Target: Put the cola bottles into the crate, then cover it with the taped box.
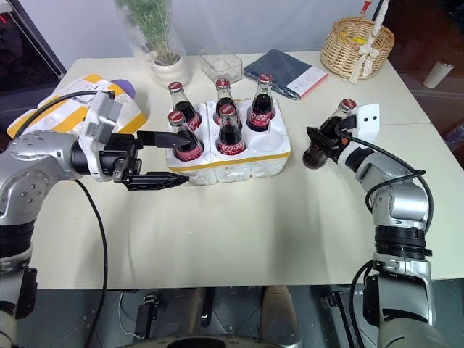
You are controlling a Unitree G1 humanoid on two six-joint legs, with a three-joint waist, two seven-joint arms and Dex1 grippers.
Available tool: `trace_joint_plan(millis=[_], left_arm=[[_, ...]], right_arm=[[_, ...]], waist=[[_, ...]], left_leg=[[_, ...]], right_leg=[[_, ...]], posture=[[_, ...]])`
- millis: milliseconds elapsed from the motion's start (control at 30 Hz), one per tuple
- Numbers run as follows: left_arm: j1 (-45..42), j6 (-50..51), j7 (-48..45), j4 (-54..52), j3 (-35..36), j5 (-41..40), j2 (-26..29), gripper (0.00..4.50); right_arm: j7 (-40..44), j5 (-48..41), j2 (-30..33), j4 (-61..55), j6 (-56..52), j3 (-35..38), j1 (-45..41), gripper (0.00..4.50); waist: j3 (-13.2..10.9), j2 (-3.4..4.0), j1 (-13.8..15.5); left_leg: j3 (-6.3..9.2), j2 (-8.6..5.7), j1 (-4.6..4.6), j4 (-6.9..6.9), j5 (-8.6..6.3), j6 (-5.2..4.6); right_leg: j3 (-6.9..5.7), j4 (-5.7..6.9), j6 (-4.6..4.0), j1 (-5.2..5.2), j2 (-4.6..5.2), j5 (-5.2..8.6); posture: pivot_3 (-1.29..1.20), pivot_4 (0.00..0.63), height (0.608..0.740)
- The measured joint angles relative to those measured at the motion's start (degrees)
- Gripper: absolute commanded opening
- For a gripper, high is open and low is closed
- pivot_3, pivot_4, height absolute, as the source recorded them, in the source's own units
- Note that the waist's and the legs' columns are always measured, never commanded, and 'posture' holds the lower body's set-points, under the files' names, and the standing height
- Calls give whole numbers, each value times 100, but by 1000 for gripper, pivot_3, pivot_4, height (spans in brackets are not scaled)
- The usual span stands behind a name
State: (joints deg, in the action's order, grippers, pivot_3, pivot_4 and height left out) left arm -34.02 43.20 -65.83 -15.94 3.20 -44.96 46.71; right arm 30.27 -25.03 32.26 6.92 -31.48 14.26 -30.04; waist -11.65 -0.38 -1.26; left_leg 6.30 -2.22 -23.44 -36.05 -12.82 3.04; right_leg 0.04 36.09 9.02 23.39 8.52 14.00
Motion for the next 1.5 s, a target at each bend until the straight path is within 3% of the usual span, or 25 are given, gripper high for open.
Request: trace_joint_plan(millis=[100,433,633,933,1167,1233,1300,1500], left_arm=[[0,-9,0,5,0,3,0,4500],[6,-106,-1,12,0,53,-26,4500],[14,-136,0,13,0,56,-47,4500],[224,-146,-2,1,34,56,-37,4500],[234,-204,2,1,41,75,-36,4500],[222,-224,5,-5,39,77,-44,4500],[225,-231,5,-4,40,80,-39,4500],[353,-256,87,-46,110,133,86,4500]], right_arm=[[-50,-184,-8,-280,-211,28,-105,2642],[-108,-1257,-388,-1138,-678,123,-1747,2642],[153,-901,-335,-1078,-772,-623,-1341,2642],[719,-823,-61,-1221,-927,-997,-932,2642],[969,74,-217,-47,-440,-1802,-1230,2642],[1074,248,-246,290,-333,-1904,-1509,3672],[1183,389,-249,502,-225,-1967,-1628,4410],[1587,452,63,292,-460,-1951,-1630,4461]], waist=[[-2,2,-1],[-5,7,-68],[-5,6,-80],[-5,7,-101],[-5,6,-105],[-3,2,-128],[-2,2,-126],[-1,-2,-107]], left_leg=[[0,0,-1,0,0,0],[5,0,-3,5,0,0],[5,-1,-6,4,0,0],[5,-2,-7,2,0,0],[5,-2,-7,3,0,0],[5,-1,-4,-3,0,1],[6,-1,3,-2,0,1],[7,-1,-1,0,0,1]], right_leg=[[0,0,0,2,0,0],[-4,-2,0,2,1,0],[-3,1,0,5,1,0],[-4,1,0,6,2,0],[-4,0,0,6,1,0],[-3,0,-1,2,1,-2],[-4,2,-1,-3,0,-3],[-4,2,-2,1,0,-2]], posture=[[0,150,737],[0,150,737],[0,150,737],[0,150,737],[0,150,737],[0,150,737],[0,150,737],[0,150,737]])
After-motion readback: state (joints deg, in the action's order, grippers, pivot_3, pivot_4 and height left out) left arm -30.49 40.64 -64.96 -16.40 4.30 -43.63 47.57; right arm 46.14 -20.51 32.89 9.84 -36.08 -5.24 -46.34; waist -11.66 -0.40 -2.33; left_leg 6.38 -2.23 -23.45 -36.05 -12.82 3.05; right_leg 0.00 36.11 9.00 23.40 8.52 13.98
